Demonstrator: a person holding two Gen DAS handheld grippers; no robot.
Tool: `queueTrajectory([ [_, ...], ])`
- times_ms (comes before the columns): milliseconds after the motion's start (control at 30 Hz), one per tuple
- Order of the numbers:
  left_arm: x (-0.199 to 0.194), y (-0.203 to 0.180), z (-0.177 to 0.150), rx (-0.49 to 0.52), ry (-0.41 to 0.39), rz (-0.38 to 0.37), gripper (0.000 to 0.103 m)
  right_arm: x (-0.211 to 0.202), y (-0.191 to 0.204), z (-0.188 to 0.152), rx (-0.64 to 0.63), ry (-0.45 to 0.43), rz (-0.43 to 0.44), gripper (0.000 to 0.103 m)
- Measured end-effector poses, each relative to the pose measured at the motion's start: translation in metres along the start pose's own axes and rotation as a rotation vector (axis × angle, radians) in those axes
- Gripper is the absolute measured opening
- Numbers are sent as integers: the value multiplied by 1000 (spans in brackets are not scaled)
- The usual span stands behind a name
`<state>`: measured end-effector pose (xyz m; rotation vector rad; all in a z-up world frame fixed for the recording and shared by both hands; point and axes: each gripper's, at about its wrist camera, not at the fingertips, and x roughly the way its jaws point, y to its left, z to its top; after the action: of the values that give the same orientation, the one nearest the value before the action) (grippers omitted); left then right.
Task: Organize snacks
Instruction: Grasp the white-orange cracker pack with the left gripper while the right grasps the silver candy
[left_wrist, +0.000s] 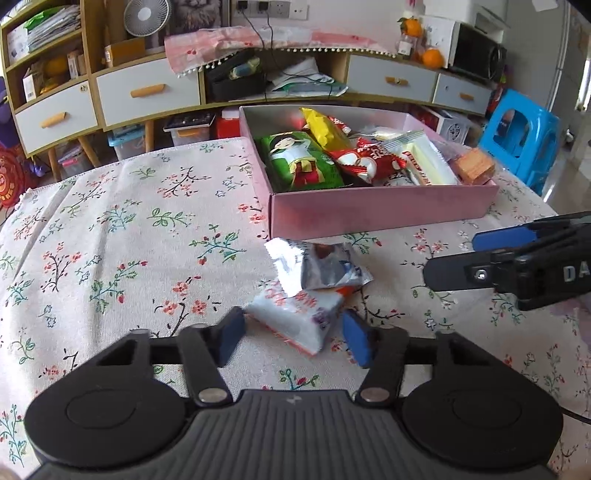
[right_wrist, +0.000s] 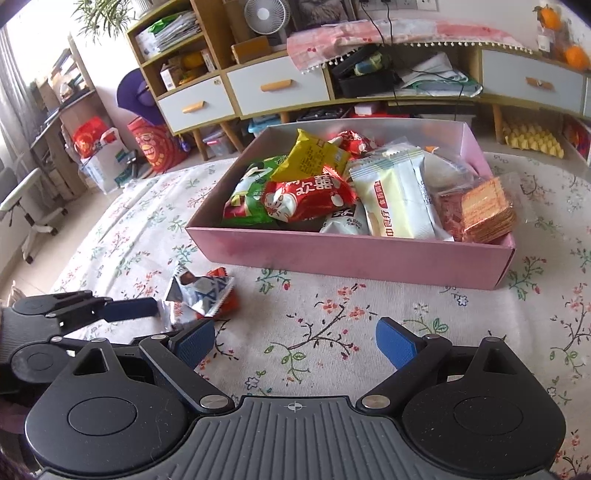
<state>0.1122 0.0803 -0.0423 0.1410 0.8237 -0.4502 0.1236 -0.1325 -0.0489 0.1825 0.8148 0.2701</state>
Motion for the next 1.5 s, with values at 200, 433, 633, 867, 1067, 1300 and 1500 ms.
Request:
queueTrajectory([
  [200,-1,-4,2,2,16,-93,41,-1,-3,3,39,-18,27,96],
  [433,1,-27,0,74,46,-218,41,2,-3,5,51,-15,38,96],
  [633,3,-32,-1,99,48,-217,39,5,0,-1,9,-12,0,83],
  [867,2,-29,-1,88,49,-200,36,2,-8,-9,-71,3,-52,42],
  [1067,2,-31,-1,89,53,-180,41,-11,-42,-10,-21,-6,-133,42],
  [1300,9,-51,-1,185,51,-93,80,-38,-78,-11,55,-25,-99,66],
  [1500,14,-68,6,218,26,-92,80,-44,-79,-13,-46,11,-52,73],
])
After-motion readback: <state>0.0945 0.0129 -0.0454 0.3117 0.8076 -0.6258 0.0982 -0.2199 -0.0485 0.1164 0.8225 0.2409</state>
